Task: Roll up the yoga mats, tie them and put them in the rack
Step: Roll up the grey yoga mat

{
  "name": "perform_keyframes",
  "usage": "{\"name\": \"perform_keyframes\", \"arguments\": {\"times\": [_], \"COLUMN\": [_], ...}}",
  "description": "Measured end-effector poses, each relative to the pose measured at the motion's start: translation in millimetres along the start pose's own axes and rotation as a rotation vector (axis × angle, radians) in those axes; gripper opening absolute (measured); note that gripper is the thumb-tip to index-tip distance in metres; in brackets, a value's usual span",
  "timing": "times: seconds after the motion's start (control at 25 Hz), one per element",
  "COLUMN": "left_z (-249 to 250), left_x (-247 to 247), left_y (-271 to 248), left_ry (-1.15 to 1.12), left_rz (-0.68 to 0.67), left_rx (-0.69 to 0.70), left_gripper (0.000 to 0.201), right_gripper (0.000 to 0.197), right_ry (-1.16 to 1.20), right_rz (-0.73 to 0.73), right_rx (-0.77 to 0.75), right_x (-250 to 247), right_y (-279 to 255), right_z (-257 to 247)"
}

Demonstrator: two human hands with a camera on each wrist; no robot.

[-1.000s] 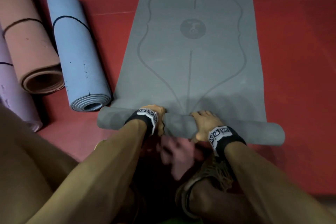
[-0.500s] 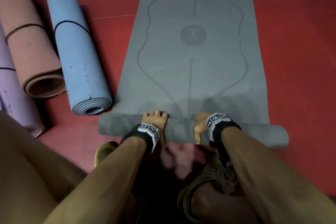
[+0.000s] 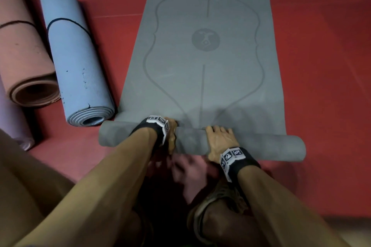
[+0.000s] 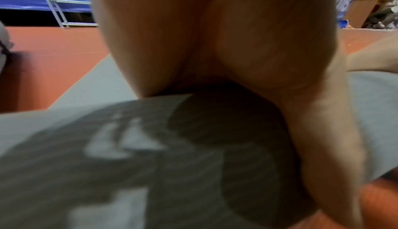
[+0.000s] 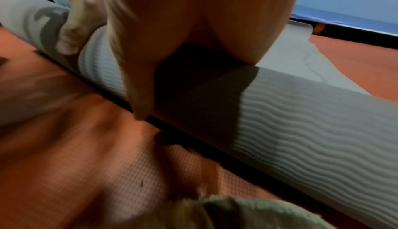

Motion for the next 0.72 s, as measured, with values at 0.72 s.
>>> {"name": "perform_keyframes", "arguments": {"times": [0.72], "left_z": [9.5], "left_x": [5.7], "left_y": [-12.5], "left_ry": [0.221], "left_rz": [0.101], "left_rx": [-0.04], "left_gripper": [0.073], "right_gripper": [0.091], "right_ry": [0.108], "right_rz": [-0.231], "right_rx": [0.039], "right_x": [-6.6], "right_y": [15.5], "right_z": [5.2]}}
Point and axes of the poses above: each hand's wrist, its own y-axis towards the middle knuckle, its own x-axis out of the palm, z = x × y, the point moved 5 cm from there along y, towards the middle knuckle, and after that the axes turned 11 degrees about x, right-handed, at the moved point
